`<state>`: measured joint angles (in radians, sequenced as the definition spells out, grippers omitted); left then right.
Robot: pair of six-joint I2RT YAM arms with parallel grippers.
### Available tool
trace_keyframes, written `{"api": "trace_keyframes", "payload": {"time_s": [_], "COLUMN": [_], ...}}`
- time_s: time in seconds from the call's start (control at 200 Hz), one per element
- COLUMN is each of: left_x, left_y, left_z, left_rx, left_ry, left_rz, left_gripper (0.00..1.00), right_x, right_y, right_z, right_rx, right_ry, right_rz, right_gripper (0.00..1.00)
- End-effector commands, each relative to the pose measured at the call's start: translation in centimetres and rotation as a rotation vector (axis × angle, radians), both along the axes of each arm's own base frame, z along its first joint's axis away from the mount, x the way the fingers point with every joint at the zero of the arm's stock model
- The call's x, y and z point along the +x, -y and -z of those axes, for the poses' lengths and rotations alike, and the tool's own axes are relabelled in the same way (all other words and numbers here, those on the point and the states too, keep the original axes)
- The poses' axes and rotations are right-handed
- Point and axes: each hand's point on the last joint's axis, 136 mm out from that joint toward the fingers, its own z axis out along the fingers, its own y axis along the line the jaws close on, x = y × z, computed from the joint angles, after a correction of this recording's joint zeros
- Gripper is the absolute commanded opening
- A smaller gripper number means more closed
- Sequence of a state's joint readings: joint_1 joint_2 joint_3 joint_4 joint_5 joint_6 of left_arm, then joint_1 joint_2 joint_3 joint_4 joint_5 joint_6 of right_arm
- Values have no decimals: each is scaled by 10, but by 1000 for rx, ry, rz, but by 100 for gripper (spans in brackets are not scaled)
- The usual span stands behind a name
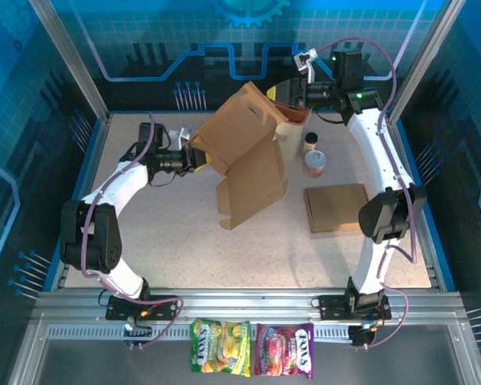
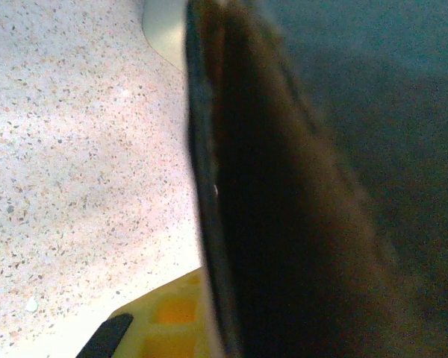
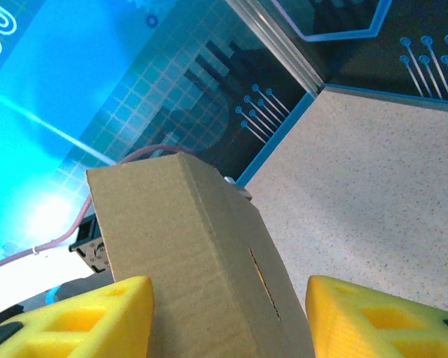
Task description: Fold the paper box
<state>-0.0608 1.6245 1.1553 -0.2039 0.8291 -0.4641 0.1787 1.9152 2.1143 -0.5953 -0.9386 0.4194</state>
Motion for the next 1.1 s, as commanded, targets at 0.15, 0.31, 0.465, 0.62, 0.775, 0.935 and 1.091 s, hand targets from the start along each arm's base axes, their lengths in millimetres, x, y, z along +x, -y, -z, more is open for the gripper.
{"api": "trace_keyframes", "payload": {"time_s": [0.15,0.31,0.465,0.62,0.775,0.935,1.091], "left_x": [-4,-7,-9,-9,-9,-10,-12], "left_y": [2,2,2,2,1,2,3], "left_z": [-13,-12,-13,-12,-13,-13,-13], "left_rx": [-12,-4,2,12,25,33,45], "left_ry": [28,22,23,20,21,21,19], "left_rz": [56,62,67,67,64,63,69], "left_gripper": [0,0,0,0,0,0,0], "right_x": [-18,-29,-35,-40,-45,-46,-40], "right_y": [-18,-29,-32,-34,-39,-37,-33], "right_z": [4,7,9,12,18,26,30], "right_rx": [-30,-56,-115,-188,-302,-454,-592], "right_ry": [27,42,78,119,174,250,319], "right_rz": [-82,-110,-90,-70,-41,26,115], "right_gripper": [55,54,54,54,54,54,51]}}
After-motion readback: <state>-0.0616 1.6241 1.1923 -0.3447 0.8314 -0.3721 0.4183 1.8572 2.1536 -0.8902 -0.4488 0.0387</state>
